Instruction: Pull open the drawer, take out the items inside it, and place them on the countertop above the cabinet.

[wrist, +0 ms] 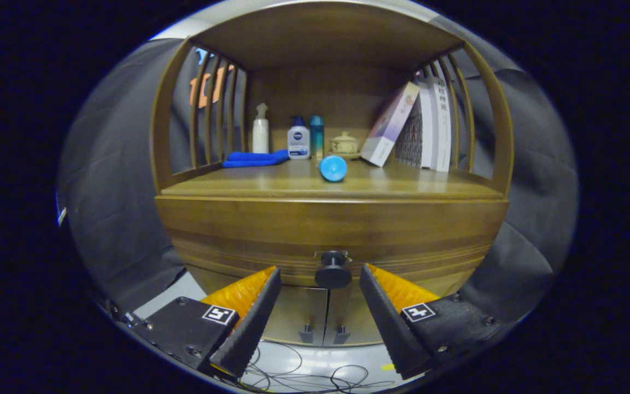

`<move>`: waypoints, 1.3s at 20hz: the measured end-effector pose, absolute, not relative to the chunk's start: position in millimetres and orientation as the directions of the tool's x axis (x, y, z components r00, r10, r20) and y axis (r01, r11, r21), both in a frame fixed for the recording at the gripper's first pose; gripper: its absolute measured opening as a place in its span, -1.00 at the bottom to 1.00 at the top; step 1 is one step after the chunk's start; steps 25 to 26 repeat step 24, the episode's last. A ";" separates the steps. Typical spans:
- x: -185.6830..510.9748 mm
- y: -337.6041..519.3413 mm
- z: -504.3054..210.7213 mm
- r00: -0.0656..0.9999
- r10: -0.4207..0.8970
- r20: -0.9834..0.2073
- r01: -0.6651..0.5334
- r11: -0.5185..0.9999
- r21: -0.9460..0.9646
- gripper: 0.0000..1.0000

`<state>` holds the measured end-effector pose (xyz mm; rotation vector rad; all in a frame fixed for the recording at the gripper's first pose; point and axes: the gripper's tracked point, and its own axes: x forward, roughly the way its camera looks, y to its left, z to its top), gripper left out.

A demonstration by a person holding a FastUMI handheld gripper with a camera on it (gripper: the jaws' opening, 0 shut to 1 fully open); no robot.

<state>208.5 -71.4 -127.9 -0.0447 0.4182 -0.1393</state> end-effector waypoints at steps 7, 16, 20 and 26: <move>172.5 -53.9 -75.1 0.949 -0.048 -0.311 0.015 0.994 -0.108 0.97; 130.6 -49.8 -16.0 0.981 0.003 -0.194 -0.015 0.998 -0.057 0.98; 113.6 -46.6 7.4 0.991 0.027 -0.135 -0.030 0.999 -0.025 0.98; 103.7 -43.7 30.7 0.997 0.059 -0.055 -0.061 0.998 -0.026 0.98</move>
